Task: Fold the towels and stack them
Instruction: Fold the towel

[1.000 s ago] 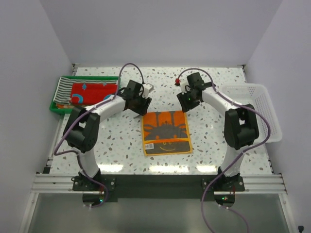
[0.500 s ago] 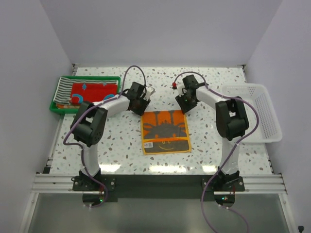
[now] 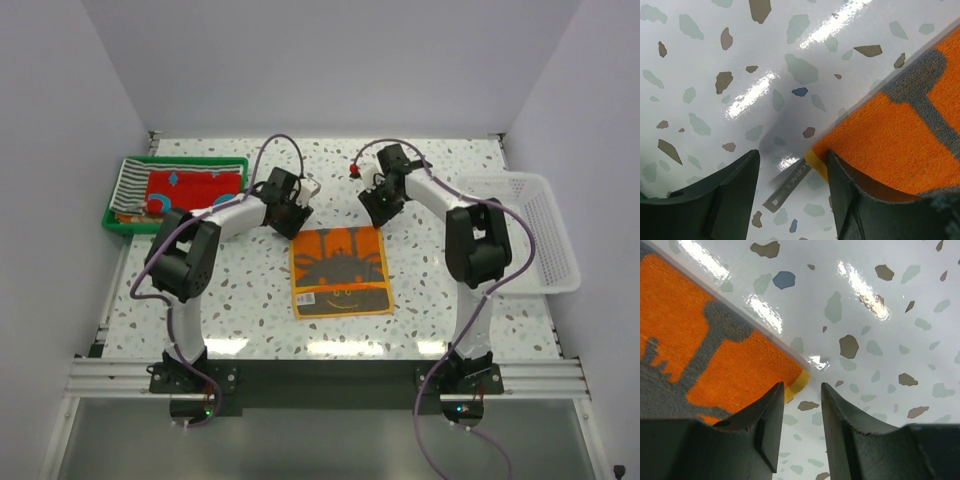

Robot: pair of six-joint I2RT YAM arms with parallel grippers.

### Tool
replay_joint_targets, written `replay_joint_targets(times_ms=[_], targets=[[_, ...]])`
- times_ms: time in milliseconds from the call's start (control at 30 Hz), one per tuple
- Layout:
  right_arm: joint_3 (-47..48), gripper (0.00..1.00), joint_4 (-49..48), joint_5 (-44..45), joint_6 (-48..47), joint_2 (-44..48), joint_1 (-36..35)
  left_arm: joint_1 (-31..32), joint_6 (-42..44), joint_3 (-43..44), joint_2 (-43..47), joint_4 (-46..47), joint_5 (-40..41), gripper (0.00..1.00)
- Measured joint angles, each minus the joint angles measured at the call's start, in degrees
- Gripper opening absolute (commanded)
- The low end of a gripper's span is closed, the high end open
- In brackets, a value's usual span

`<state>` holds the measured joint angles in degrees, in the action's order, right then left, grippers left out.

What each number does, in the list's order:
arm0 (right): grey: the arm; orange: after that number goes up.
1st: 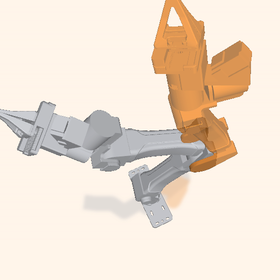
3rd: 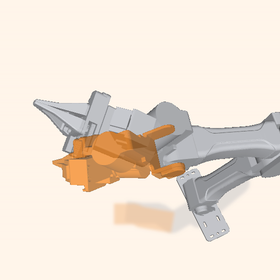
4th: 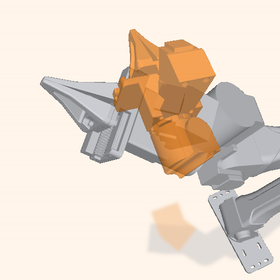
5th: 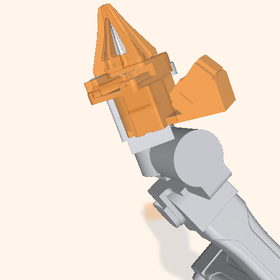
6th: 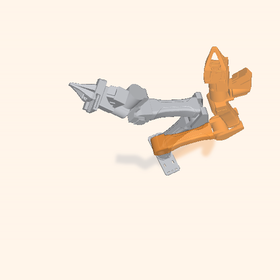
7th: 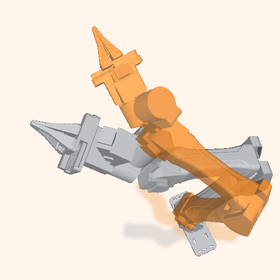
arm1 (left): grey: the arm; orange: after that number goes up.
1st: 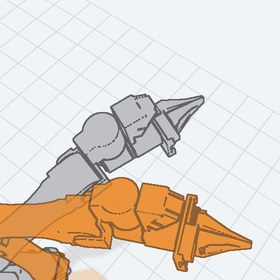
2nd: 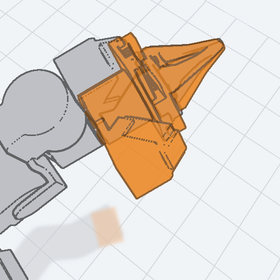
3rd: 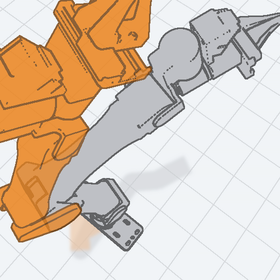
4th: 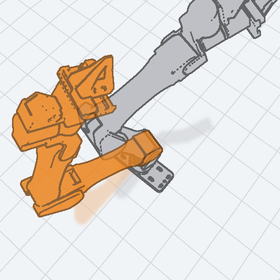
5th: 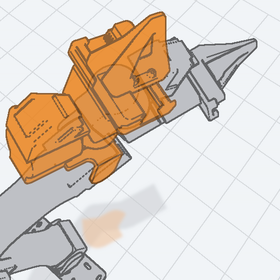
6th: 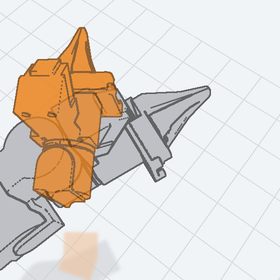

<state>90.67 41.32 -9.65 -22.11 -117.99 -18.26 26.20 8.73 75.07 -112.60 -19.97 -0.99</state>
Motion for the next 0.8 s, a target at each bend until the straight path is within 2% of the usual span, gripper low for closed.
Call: replay_joint_targets(times_ms=[200, 433, 533, 567, 633, 667, 800], targets=[[3.4, 0.39, 2.0, -2.8, -2.4, -2.0, 0.0, -0.1, 1.6, 1.7, -1.1, -0.9, -1.8, 0.56], [3.6, 0.36, 4.0, -3.5, -4.1, -5.0, 0.0, -0.4, 2.4, 2.1, -1.6, -1.2, -3.3, 0.56], [4.3, 0.28, 4.2, -3.4, -4.4, -5.5, 0.0, -0.6, 2.6, 2.4, -1.8, -1.2, -3.7, 0.57], [4.3, 0.19, 4.3, -3.4, -4.5, -5.6, 0.0, -0.7, 2.6, 2.4, -1.8, -1.2, -3.8, 0.56], [4.3, 0.1, 4.3, -3.4, -4.7, -5.7, 0.0, -0.8, 2.8, 2.4, -1.8, -1.2, -4.1, 0.56], [4.3, 0.01, 4.4, -3.4, -4.7, -5.7, 0.0, -0.8, 2.9, 2.4, -1.8, -1.2, -4.3, 0.56], [4.3, 0.0, 4.5, -3.4, -4.9, -5.8, -0.1, -1.2, 2.9, 2.4, -1.8, -1.2, -5.3, 0.61]])
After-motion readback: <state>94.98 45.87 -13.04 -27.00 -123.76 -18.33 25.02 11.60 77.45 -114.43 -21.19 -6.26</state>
